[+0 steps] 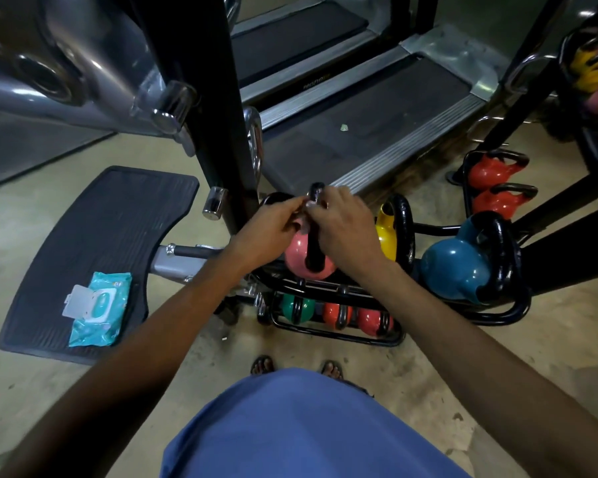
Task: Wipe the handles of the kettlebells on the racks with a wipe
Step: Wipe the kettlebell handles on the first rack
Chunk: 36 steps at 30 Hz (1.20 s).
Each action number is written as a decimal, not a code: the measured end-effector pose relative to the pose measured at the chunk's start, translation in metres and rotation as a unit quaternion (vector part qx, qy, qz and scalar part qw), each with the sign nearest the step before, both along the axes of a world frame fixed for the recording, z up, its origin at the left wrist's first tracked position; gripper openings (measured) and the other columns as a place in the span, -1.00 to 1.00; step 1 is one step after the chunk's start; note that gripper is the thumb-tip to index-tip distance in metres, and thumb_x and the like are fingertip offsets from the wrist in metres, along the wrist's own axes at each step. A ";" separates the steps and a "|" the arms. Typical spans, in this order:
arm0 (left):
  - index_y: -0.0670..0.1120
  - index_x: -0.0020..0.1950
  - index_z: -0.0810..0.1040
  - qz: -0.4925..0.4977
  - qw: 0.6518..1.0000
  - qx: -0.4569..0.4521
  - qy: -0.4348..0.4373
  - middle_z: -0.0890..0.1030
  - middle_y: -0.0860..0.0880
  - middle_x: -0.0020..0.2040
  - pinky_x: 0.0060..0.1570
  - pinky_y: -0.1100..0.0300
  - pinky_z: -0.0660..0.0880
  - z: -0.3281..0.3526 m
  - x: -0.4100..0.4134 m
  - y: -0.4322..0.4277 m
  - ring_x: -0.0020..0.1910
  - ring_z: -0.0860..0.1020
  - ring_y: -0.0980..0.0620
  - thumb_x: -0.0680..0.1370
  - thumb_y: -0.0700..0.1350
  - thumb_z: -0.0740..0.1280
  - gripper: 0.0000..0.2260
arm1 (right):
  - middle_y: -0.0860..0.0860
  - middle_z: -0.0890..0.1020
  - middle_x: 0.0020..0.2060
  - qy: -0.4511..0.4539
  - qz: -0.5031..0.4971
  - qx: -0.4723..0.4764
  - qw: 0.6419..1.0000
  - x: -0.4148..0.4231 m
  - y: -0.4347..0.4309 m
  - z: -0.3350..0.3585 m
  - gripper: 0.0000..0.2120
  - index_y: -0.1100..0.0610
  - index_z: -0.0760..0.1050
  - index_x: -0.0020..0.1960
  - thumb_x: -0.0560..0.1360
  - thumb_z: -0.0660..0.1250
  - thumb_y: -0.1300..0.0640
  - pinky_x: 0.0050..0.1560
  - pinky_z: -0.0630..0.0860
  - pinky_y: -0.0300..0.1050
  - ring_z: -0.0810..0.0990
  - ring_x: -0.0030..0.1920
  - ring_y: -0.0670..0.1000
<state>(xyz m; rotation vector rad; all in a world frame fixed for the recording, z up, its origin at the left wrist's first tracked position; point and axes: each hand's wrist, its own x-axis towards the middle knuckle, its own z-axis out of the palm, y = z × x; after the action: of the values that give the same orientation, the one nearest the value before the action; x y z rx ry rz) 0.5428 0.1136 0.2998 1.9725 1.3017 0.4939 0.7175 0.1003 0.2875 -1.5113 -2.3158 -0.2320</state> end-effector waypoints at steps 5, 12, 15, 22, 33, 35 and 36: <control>0.09 0.58 0.25 0.001 1.000 -0.016 -0.003 0.48 -0.03 0.44 0.37 0.02 0.45 -0.020 -0.003 -0.018 0.37 0.49 0.00 0.50 0.01 0.48 -0.30 | -0.03 0.57 -0.09 0.287 -0.110 -0.119 0.944 0.003 -0.019 -0.009 -0.89 0.07 0.56 0.06 0.60 0.34 0.05 -0.19 0.46 -0.09 0.56 -0.12 -0.01; 0.04 0.62 0.19 -0.027 0.993 0.065 0.092 0.17 0.15 0.61 0.42 -0.01 0.40 -0.024 0.003 -0.009 0.54 0.27 0.06 0.45 -0.09 0.54 -0.18 | -0.04 0.63 -0.18 0.439 -0.191 -0.171 0.861 -0.008 -0.046 -0.025 -0.90 0.10 0.52 0.02 0.64 0.29 0.09 -0.22 0.53 0.00 0.58 -0.21 -0.04; 0.02 0.61 0.22 -0.032 0.990 0.073 0.115 0.18 0.15 0.61 0.38 -0.03 0.43 -0.021 0.006 -0.006 0.53 0.29 0.05 0.46 -0.08 0.54 -0.20 | -0.04 0.64 -0.14 0.455 -0.203 -0.175 0.849 -0.008 -0.027 -0.024 -0.91 0.11 0.53 0.06 0.65 0.27 0.11 -0.20 0.50 -0.04 0.59 -0.18 -0.02; 0.00 0.60 0.23 -0.047 0.978 0.100 0.177 0.17 0.12 0.61 0.41 0.00 0.40 -0.012 0.012 -0.002 0.53 0.27 0.06 0.47 -0.06 0.51 -0.24 | 0.03 0.67 -0.20 0.590 -0.243 -0.249 0.728 -0.011 -0.005 -0.036 -0.90 0.08 0.57 -0.08 0.59 0.31 0.18 -0.05 0.63 0.19 0.66 -0.16 0.04; -0.01 0.62 0.15 -0.053 0.958 0.121 0.255 0.12 0.08 0.63 0.30 0.00 0.49 -0.005 0.017 -0.007 0.48 0.37 -0.01 0.52 -0.05 0.47 -0.24 | 0.28 0.65 -0.05 0.330 -0.242 -0.337 0.848 0.006 0.113 -0.013 -0.72 0.27 0.60 -0.12 0.57 0.35 0.04 -0.10 0.44 -0.02 0.61 0.08 0.27; -0.05 0.63 0.13 -0.038 0.944 0.178 0.274 0.15 -0.01 0.63 0.33 0.02 0.46 -0.007 0.021 -0.021 0.45 0.40 -0.07 0.54 -0.15 0.44 -0.26 | 0.31 0.64 0.12 0.220 -0.206 -0.361 0.883 0.007 0.124 -0.005 -0.64 0.35 0.62 0.10 0.59 0.33 0.03 0.02 0.49 -0.02 0.60 0.17 0.28; -0.08 0.63 0.14 -0.039 0.939 0.204 0.274 0.16 -0.06 0.62 0.40 0.02 0.39 -0.010 0.023 -0.029 0.48 0.37 -0.08 0.55 -0.19 0.41 -0.29 | 0.30 0.63 0.16 0.166 -0.178 -0.369 0.897 0.004 0.128 0.000 -0.64 0.34 0.61 0.15 0.60 0.32 0.04 0.06 0.49 -0.02 0.60 0.19 0.28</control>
<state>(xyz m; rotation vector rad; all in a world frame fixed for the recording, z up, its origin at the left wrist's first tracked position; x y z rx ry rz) 0.5661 0.0842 0.2900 2.6263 1.5309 0.1813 0.7219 0.2278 0.2875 -2.1056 -1.9079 0.8515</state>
